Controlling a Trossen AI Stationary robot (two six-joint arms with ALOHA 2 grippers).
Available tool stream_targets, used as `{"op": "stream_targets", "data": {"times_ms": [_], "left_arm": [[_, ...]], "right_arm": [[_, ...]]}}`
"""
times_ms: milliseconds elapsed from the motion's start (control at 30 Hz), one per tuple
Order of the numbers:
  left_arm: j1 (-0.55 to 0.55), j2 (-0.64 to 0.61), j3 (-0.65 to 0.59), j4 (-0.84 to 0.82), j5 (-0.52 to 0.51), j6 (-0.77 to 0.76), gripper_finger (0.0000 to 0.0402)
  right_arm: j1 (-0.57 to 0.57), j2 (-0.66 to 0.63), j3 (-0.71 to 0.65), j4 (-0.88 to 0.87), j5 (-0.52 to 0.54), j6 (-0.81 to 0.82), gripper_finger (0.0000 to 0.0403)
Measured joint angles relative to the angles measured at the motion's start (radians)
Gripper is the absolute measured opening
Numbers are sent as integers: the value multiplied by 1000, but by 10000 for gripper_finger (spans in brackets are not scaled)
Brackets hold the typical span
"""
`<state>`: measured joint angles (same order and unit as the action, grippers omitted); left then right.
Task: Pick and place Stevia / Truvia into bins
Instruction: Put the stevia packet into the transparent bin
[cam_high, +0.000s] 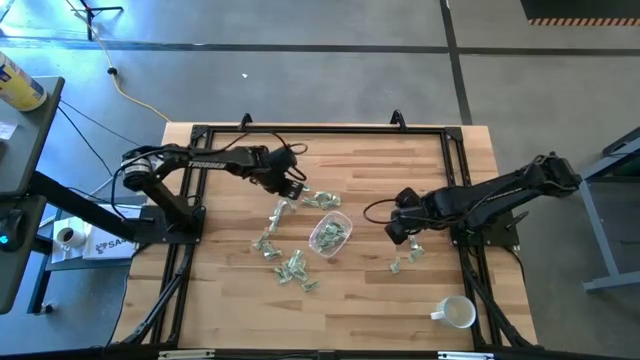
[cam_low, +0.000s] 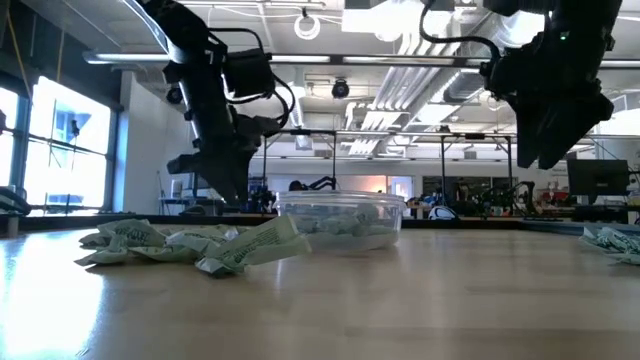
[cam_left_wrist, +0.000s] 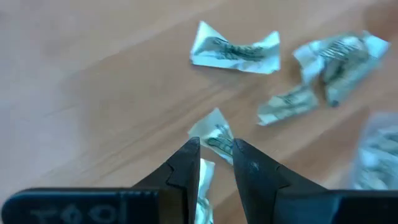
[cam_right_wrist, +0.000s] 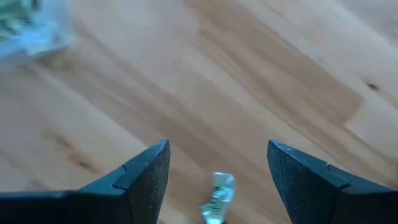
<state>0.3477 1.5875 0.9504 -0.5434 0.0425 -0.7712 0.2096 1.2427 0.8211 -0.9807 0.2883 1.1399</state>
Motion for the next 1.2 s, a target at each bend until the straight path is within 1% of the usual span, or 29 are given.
{"op": "stream_targets", "data": {"times_ms": [33, 167, 267, 367, 433, 567, 633, 700, 800, 1000, 1200], "left_arm": [[-17, 0, 0, 2, -28, -16, 129], [-75, 0, 0, 39, -80, -68, 129], [-107, 0, 0, 42, -156, -96, 131], [-113, 0, 0, 14, -216, -164, 152], [-112, 0, 0, 8, -219, -192, 177], [-113, 0, 0, 24, -182, -250, 229], [-113, 0, 0, 23, -169, -255, 246], [-113, 12, 1, 26, -152, -256, 255], [-121, 42, 1, 23, -152, -256, 253], [-127, 116, 1, 99, -153, -255, 232], [-127, 152, 4, 85, -161, -195, 196]], "right_arm": [[0, 1, 0, -16, 10, 9, 259], [0, 5, 0, -47, 54, 13, 259], [0, 6, 0, -47, 66, 14, 259], [0, 6, 0, -47, 77, 14, 259], [0, 6, 0, -47, 80, 13, 259], [0, 6, 0, -47, 80, 13, 259], [0, 6, 0, -47, 80, 12, 259], [0, 6, 0, -47, 80, 8, 259], [0, 6, 0, -48, 78, 7, 259], [1, 6, 0, -55, 32, 5, 259], [3, 6, 0, -55, 10, 27, 259]]}}
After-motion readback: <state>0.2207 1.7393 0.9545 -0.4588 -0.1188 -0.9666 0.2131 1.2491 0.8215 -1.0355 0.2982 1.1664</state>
